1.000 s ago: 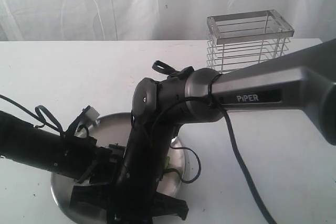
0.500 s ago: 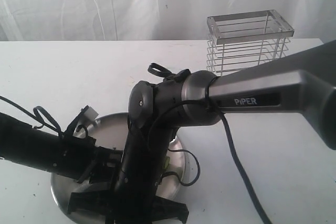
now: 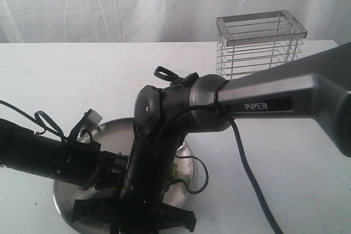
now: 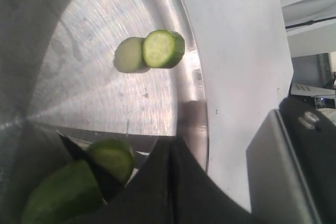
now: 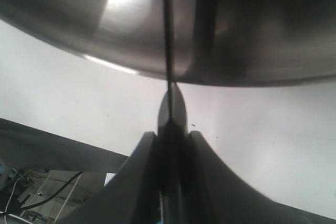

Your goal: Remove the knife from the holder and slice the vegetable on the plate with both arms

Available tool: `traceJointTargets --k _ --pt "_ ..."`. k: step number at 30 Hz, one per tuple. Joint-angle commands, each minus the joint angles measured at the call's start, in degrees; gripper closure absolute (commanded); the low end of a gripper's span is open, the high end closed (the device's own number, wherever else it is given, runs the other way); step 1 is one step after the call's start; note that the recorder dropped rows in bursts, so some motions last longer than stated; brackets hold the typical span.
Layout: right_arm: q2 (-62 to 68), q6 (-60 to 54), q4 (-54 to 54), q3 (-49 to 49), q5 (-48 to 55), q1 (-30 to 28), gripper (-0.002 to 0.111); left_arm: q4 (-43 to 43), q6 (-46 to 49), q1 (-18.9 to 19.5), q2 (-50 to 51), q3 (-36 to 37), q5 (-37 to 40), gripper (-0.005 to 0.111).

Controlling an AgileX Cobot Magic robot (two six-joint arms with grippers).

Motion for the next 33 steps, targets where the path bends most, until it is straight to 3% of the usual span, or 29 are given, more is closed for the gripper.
traceJointTargets --k 1,13,24,33 --pt "-0.6 -0.8 0.7 0.0 -1.8 0.5 0.108 8.7 -4.8 -0.2 1.1 0.6 -7.5 0.107" --pt "-0.6 -0.8 1.7 0.0 -4.0 0.4 0.108 18.4 -13.1 -0.2 1.1 0.6 -12.5 0.107" --pt "-0.6 -0.8 1.7 0.0 -7.2 0.2 0.108 16.7 -14.4 -0.2 1.1 0.6 -11.6 0.107" --pt "-0.6 -0.8 1.7 0.0 -8.5 -3.4 0.108 16.4 -14.1 -0.2 1.1 0.6 -9.8 0.107"
